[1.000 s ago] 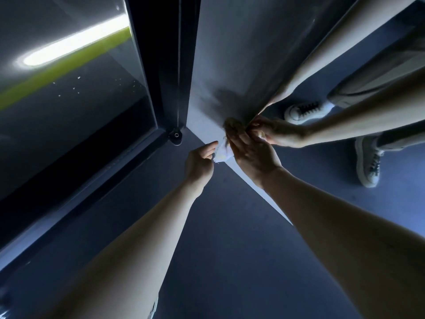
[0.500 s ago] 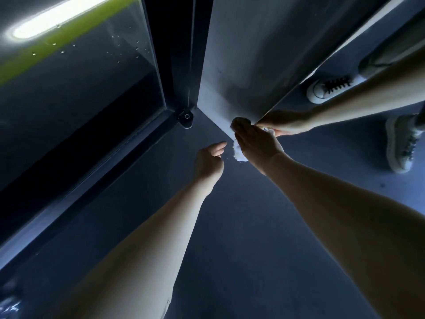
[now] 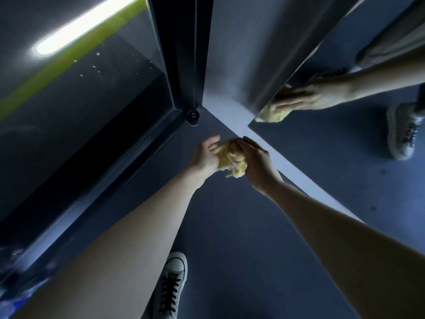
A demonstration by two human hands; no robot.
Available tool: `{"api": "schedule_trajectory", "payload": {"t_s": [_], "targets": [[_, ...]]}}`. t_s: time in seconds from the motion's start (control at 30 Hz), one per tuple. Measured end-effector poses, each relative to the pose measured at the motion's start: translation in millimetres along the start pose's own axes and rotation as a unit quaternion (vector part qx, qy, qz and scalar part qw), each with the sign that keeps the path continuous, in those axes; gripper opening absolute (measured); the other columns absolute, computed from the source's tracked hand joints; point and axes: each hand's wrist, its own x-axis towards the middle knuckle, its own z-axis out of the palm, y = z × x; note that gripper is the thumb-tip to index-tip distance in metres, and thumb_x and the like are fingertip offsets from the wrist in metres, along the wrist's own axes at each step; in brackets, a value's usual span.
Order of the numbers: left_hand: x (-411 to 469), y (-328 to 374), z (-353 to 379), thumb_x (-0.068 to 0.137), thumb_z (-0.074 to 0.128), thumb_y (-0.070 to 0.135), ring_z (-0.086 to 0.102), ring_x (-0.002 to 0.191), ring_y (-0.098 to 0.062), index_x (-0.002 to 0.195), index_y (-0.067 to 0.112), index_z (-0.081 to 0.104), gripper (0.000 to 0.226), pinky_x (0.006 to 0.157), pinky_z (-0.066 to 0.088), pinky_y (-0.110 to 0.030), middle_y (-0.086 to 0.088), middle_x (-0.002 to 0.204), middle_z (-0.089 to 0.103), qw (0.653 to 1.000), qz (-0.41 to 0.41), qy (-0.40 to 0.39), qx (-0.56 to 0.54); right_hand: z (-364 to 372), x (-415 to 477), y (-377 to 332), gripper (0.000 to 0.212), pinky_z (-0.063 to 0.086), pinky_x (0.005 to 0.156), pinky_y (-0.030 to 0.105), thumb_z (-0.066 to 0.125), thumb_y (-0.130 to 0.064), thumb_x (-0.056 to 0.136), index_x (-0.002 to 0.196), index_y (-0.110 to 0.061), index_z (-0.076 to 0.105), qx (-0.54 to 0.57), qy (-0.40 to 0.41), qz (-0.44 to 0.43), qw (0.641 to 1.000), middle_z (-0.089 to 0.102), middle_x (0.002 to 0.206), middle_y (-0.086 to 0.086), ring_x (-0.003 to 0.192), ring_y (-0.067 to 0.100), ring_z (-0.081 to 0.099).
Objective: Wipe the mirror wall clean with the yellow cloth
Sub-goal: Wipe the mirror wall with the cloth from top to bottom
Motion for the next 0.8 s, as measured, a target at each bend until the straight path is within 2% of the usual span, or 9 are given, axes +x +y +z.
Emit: {"api": "schedule_trajectory", "payload": {"t_s": [0.13,0.2,0.27,0.33,0.43,0.5,0.6,0.7,0.8], "targets": [[-46,31,2,0.092,0.039,-0.011,0.05,0.114,-0.013,0.14,0.01,0.038,0.053,0.075,0.04,-0.007,-0.006,0.131,0.052,0.994,0.07,-0.039,0.07,-39,-41,-35,0.047,0.033,0.088,0.01,0.057,0.015,0.077,0.121,-0.001,0.061,0.048,0.055,-0.005,0.997,0.058,0.127,0.015,0.112,0.025,0.055],[-70,50,8,0.092,0.047,-0.001,0.052,0.115,-0.015,0.138,0.014,0.042,0.048,0.083,0.037,-0.01,-0.004,0.128,0.055,0.983,0.121,-0.041,0.134,-63,-58,-49,0.049,0.023,0.088,-0.005,0.056,0.012,0.079,0.126,-0.004,0.059,0.06,0.068,-0.008,0.996,0.056,0.132,0.011,0.113,0.015,0.051],[-97,73,15,0.094,0.049,0.009,0.056,0.109,-0.015,0.136,0.019,0.046,0.043,0.086,0.042,-0.019,0.003,0.121,0.058,0.976,0.138,-0.035,0.167,-87,-73,-60,0.05,0.016,0.087,-0.011,0.055,0.009,0.083,0.13,-0.008,0.056,0.055,0.082,-0.008,0.995,0.052,0.137,0.008,0.119,0.015,0.049],[-126,100,23,0.094,0.047,0.007,0.054,0.116,-0.018,0.14,0.02,0.041,0.048,0.091,0.042,-0.022,-0.002,0.131,0.055,0.973,0.153,-0.033,0.171,-115,-89,-69,0.05,0.017,0.087,-0.011,0.056,0.008,0.084,0.131,-0.01,0.056,0.05,0.105,-0.018,0.993,0.052,0.138,0.006,0.122,0.022,0.051],[-169,143,31,0.091,0.053,0.001,0.045,0.126,-0.017,0.14,0.017,0.04,0.054,0.093,0.032,-0.015,-0.004,0.139,0.049,0.956,0.202,-0.038,0.211,-166,-122,-86,0.057,0.022,0.085,-0.01,0.06,0.012,0.079,0.131,-0.012,0.057,0.067,0.132,-0.023,0.989,0.052,0.137,0.002,0.12,0.02,0.054],[-202,174,38,0.088,0.059,0.002,0.05,0.118,-0.019,0.132,0.014,0.047,0.047,0.084,0.036,-0.014,-0.005,0.129,0.056,0.946,0.231,-0.039,0.225,-205,-150,-100,0.062,0.024,0.086,-0.009,0.06,0.012,0.075,0.131,-0.013,0.056,0.079,0.143,-0.036,0.986,0.051,0.138,0.0,0.12,0.011,0.051],[-263,222,48,0.082,0.065,0.009,0.059,0.097,-0.022,0.109,0.012,0.055,0.029,0.072,0.041,-0.024,-0.005,0.103,0.065,0.934,0.267,-0.039,0.234,-271,-199,-129,0.058,0.026,0.089,-0.007,0.062,0.0,0.072,0.129,-0.012,0.058,0.099,0.171,-0.081,0.977,0.049,0.133,-0.008,0.116,-0.009,0.038],[-340,278,61,0.077,0.07,0.02,0.06,0.081,-0.019,0.092,0.013,0.055,0.022,0.069,0.044,-0.03,0.001,0.083,0.064,0.917,0.314,-0.056,0.24,-347,-260,-160,0.061,0.03,0.087,-0.004,0.063,0.006,0.07,0.126,-0.018,0.06,0.125,0.167,-0.084,0.974,0.047,0.128,-0.017,0.114,-0.011,0.04],[-418,330,83,0.074,0.068,0.028,0.054,0.069,-0.012,0.077,0.017,0.052,0.02,0.057,0.036,-0.021,0.006,0.07,0.057,0.898,0.351,-0.086,0.251,-420,-320,-186,0.041,0.036,0.082,0.001,0.069,-0.003,0.08,0.117,-0.02,0.065,0.165,0.193,-0.056,0.966,0.059,0.117,-0.014,0.103,-0.006,0.052]]}}
